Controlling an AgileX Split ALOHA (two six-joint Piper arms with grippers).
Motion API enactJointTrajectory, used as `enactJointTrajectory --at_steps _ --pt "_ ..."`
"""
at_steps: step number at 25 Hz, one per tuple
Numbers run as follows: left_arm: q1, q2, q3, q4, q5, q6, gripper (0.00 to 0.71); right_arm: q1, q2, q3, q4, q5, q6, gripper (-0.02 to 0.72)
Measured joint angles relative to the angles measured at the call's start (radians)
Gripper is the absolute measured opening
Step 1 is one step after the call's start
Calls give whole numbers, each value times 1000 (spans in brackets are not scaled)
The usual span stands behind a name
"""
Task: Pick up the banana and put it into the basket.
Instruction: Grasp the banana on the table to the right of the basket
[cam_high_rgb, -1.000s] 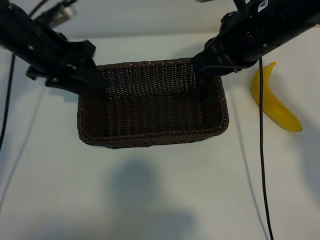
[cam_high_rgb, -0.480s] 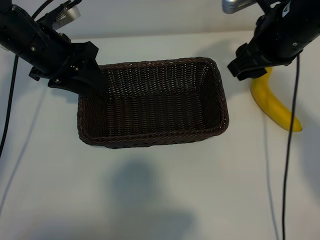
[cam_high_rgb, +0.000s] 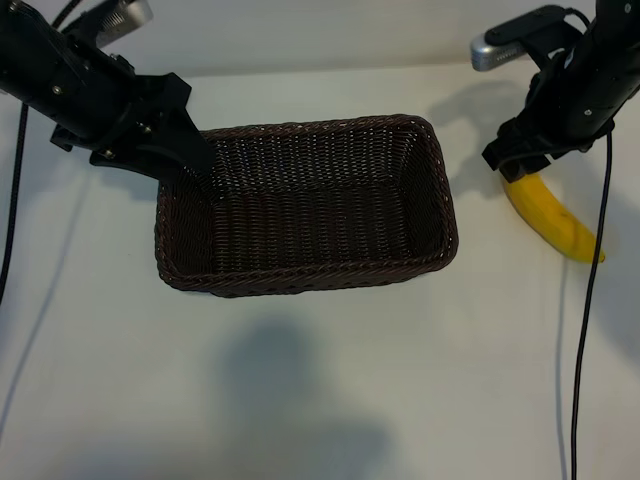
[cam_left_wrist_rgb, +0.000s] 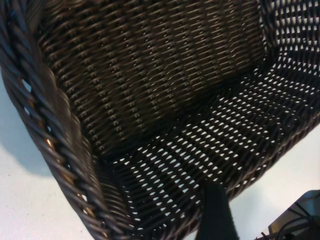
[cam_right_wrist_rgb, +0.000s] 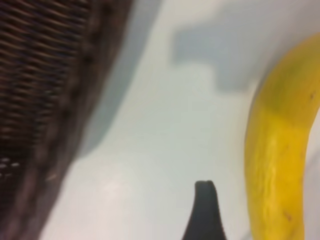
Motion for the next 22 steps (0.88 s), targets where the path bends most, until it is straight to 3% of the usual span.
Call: enactJointTrajectory --at_steps 9,18,22 --pt "0 -4 -2 3 -9 3 521 -13 115 0 14 -93 -34 563" --pt "0 -4 -2 3 -10 3 520 -43 182 0 -23 -131 -22 560" --pt "0 -4 -2 3 -17 3 520 -52 188 0 -26 -134 -21 483"
